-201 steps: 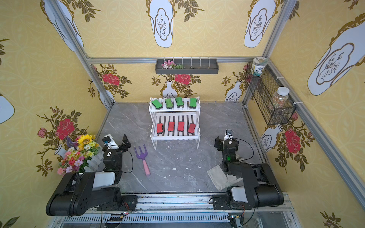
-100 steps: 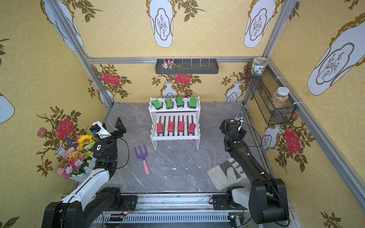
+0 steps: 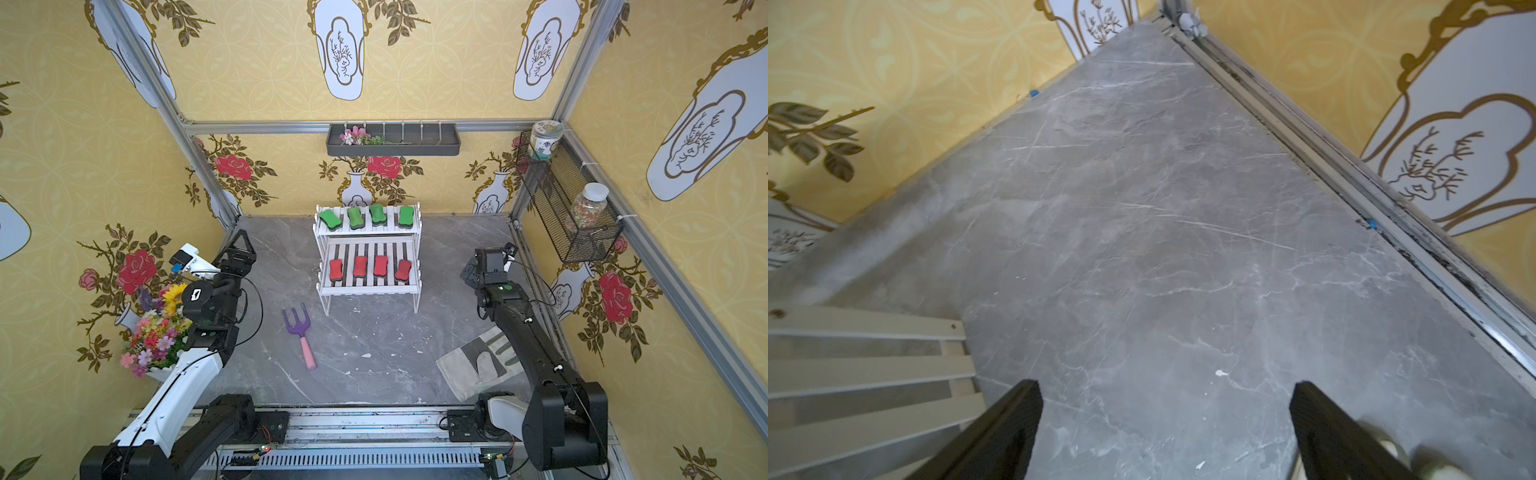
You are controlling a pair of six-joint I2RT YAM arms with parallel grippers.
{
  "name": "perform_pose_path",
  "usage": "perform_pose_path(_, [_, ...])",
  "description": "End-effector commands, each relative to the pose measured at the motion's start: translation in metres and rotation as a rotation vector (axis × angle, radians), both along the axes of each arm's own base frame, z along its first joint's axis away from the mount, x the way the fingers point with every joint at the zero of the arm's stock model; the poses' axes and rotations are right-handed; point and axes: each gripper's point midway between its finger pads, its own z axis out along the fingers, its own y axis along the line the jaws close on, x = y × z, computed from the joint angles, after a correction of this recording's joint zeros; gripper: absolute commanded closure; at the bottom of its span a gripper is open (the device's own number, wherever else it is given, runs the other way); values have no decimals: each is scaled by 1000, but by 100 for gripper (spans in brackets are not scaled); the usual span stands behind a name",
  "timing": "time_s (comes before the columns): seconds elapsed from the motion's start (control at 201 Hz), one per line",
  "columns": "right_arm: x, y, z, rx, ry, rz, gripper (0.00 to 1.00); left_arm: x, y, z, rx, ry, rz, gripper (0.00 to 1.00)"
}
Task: Remove the whiteboard erasers from the shelf
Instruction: Pick up the whiteboard eraser from the shelf.
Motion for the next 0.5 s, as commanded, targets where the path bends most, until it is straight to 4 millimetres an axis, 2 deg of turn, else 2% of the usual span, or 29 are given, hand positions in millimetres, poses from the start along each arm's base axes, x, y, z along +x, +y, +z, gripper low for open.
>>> perform_pose_path(0.0, [-1,29,11,26,5,135,3,9,-13,-7,-78,103,-85,0])
perform_pose_path(0.07, [2,49,30,25,-37,211,3,22,-21,1,-47,188,-124,0])
perform_pose_path(0.199, [8,81,68,58,-108,321,1,33,-12,5,-103,310,-70,0])
perform_pose_path(0.259, [10,100,85,109,-143,401,0,33,-5,11,-152,317,-27,0])
perform_pose_path(0.323, [10,120,97,144,-163,478,4,33,-6,18,-183,293,-29,0])
perform_pose_path(0.493, [11,167,136,116,-217,586,5,35,-8,39,-261,257,-44,0])
